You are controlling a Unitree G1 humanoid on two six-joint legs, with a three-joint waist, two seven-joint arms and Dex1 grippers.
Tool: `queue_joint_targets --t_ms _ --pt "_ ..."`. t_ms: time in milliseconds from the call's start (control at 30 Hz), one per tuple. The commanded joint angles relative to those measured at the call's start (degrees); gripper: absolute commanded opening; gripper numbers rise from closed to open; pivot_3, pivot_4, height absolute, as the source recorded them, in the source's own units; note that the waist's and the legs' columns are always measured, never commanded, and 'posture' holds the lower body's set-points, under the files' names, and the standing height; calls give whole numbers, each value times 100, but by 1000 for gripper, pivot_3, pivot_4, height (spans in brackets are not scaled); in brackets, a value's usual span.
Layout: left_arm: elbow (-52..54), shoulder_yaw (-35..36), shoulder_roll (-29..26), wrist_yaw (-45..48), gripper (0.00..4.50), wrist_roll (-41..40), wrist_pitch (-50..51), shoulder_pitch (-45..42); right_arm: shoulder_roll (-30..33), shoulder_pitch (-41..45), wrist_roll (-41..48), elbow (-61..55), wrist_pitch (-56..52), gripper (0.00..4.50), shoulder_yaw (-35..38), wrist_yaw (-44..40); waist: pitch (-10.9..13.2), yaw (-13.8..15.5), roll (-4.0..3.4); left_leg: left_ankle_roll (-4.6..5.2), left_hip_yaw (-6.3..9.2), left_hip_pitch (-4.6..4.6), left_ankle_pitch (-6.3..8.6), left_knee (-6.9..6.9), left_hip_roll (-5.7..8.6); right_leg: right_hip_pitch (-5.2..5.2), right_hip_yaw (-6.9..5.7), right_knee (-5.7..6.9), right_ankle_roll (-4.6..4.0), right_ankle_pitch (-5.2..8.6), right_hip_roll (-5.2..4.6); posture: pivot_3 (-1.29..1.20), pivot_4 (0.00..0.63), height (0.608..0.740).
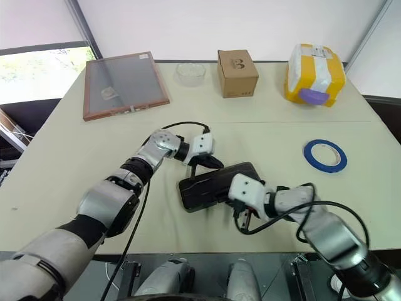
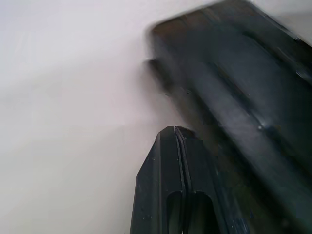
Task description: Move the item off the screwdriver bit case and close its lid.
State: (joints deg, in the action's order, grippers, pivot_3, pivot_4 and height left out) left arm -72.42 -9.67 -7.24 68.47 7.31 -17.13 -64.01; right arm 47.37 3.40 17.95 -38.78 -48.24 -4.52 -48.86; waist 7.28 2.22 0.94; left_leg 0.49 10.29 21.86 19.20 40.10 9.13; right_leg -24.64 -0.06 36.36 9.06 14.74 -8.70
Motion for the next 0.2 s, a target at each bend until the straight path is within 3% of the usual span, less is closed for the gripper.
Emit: queue_joint_targets --t_ms 33,100,200 --pt "166 593 -362 130 0 -554 301 -217 -200 -314 1189 -753 -665 56 1307 -65 4 -37 -2 -1 -1 2 0 -5 -3 -8 0 6 0 0 0 0 150 740" --pt "393 917 -705 356 0 -885 615 -78 -402 -393 1869 -864 -1010 56 2224 44 7 -61 -7 -1 -1 18 0 -5 -3 -26 -1 13 0 0 -1 0 150 740" --pt "899 1188 -1027 556 0 -1230 1083 203 -538 -318 2393 -786 -1215 56 2994 301 8 -71 -8 -1 -4 21 0 0 -1 -25 -1 12 0 0 -2 0 150 740"
